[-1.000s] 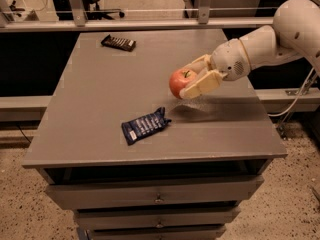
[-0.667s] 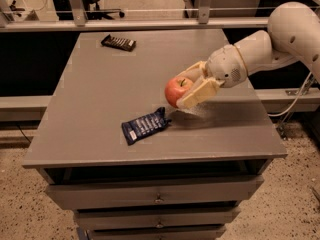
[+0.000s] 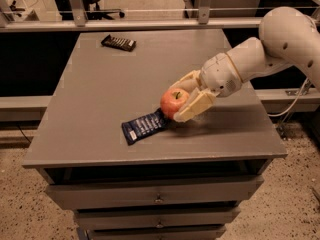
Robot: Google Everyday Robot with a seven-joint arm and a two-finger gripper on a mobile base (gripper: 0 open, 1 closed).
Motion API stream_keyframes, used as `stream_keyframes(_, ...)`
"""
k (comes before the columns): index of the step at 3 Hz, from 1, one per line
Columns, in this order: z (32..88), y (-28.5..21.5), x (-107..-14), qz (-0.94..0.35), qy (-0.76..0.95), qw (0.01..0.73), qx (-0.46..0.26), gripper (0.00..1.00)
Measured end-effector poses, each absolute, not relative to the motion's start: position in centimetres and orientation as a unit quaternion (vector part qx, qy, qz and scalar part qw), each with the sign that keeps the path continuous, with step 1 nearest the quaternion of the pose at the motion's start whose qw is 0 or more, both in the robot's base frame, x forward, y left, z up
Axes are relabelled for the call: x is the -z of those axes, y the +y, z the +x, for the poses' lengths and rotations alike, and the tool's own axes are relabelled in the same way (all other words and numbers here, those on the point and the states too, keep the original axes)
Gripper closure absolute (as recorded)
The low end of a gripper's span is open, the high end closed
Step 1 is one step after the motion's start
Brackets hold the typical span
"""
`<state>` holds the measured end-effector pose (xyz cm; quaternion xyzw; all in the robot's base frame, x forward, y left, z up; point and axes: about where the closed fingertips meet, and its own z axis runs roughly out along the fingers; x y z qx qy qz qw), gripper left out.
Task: Move apple near rxbar blueberry
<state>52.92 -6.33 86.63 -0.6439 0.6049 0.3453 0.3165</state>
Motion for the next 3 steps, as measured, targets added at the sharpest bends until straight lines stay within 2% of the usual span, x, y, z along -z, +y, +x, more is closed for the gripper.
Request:
stream_keyframes(2, 52.9, -6.6, -84.9, -0.655, 0.606, 0.313, -0.325, 0.13)
stream_keyframes(3, 52.8, -6.8, -84.5, -0.656, 0.608, 0.311, -0.322, 0.00)
